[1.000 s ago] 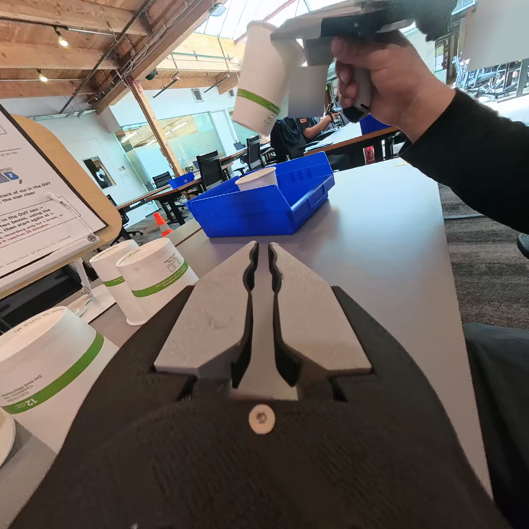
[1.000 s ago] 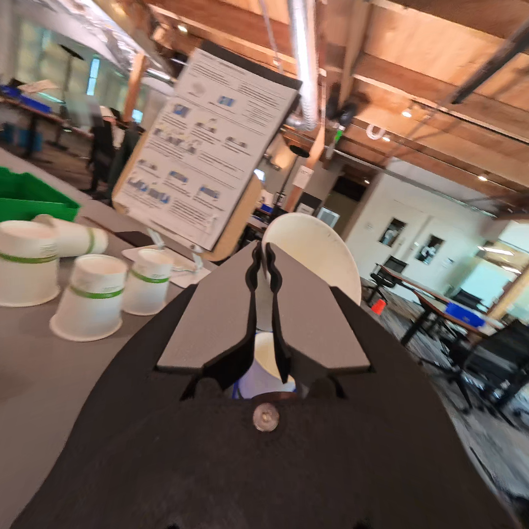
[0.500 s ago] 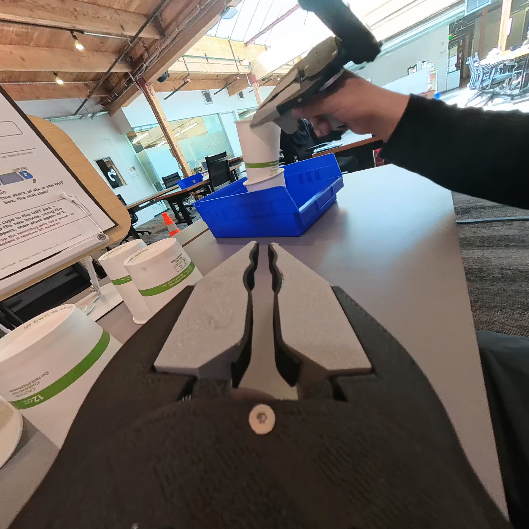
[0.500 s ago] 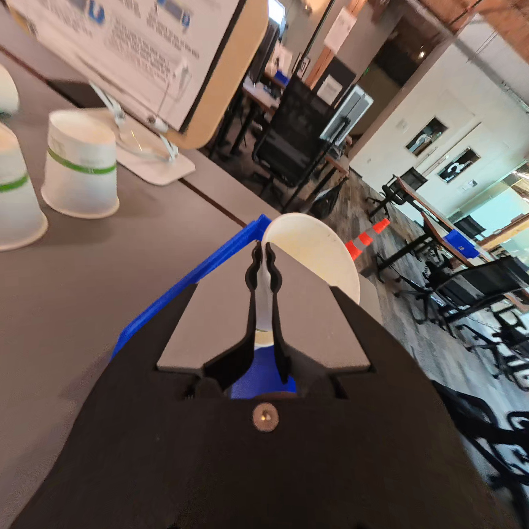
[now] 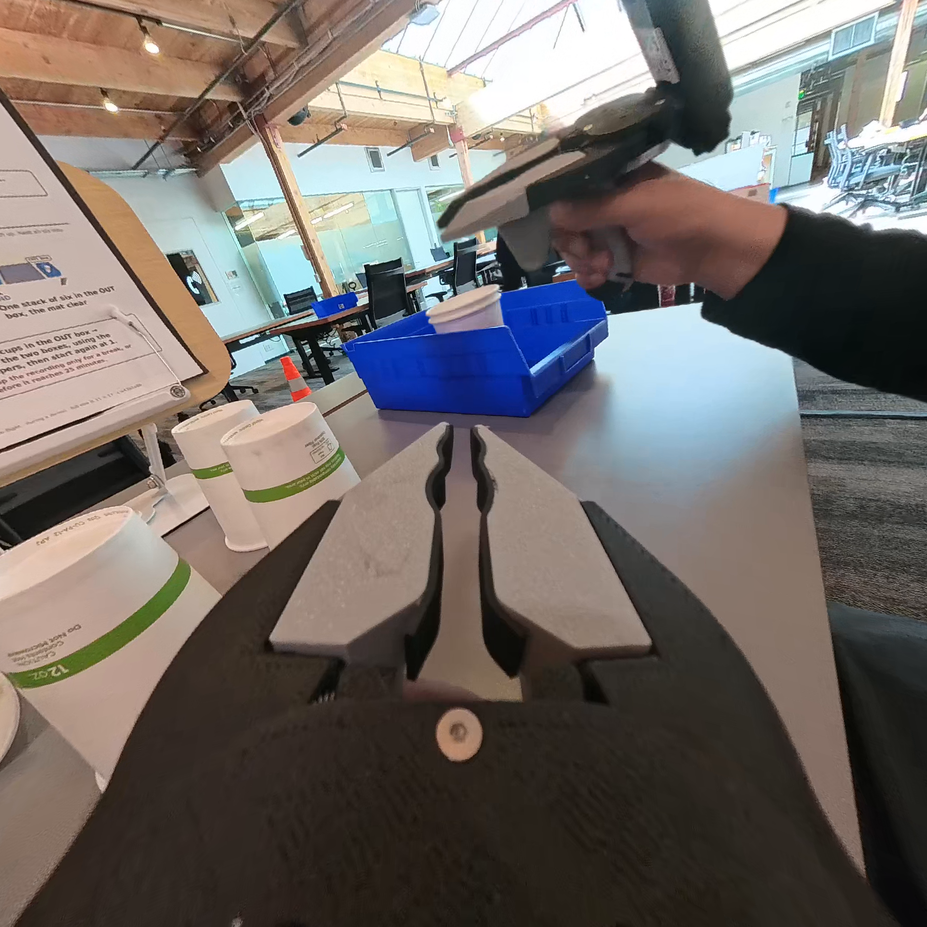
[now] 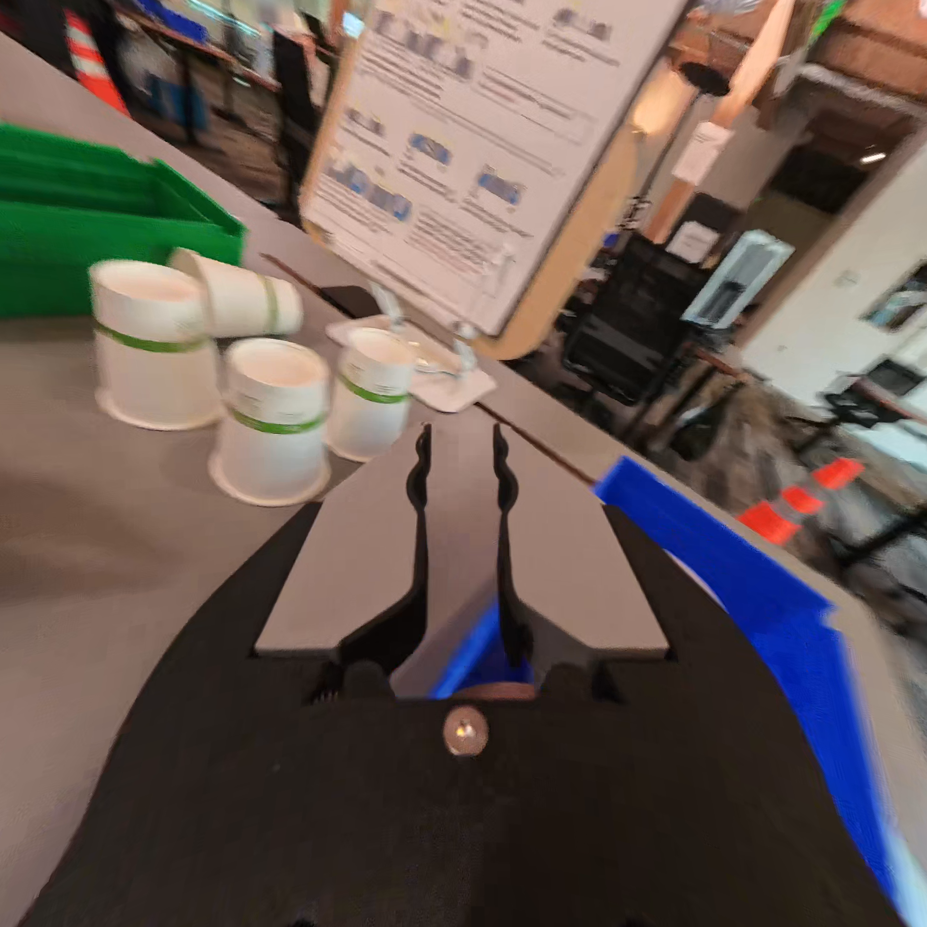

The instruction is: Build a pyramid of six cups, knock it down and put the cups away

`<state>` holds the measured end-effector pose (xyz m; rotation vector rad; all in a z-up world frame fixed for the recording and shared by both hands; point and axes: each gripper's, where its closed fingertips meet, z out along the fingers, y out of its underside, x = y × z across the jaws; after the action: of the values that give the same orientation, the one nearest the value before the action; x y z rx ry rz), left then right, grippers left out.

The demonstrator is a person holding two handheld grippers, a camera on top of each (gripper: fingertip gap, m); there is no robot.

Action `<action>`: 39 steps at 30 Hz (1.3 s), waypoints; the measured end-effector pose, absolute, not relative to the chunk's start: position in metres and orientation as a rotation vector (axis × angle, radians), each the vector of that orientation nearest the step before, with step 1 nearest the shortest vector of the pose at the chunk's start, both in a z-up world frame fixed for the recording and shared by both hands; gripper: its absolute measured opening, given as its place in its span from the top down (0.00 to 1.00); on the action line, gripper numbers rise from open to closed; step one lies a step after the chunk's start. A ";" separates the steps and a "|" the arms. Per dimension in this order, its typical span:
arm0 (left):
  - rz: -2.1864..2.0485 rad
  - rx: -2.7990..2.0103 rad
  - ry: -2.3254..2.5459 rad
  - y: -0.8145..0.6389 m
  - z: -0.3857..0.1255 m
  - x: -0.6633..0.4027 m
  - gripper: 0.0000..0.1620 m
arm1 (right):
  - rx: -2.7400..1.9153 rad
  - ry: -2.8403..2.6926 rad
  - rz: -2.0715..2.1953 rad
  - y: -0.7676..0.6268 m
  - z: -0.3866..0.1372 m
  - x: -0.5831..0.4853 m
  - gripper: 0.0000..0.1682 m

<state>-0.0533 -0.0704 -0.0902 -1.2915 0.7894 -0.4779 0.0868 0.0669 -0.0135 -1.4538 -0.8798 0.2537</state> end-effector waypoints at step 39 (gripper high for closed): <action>-0.169 -1.644 0.768 0.047 -0.074 -0.074 1.00 | -1.592 -0.862 0.837 0.044 -0.111 -0.015 0.64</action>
<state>-0.0743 0.0468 -0.0744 -1.6438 0.7684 -0.1695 -0.0147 0.0440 -0.1109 -1.5920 -0.8623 0.8370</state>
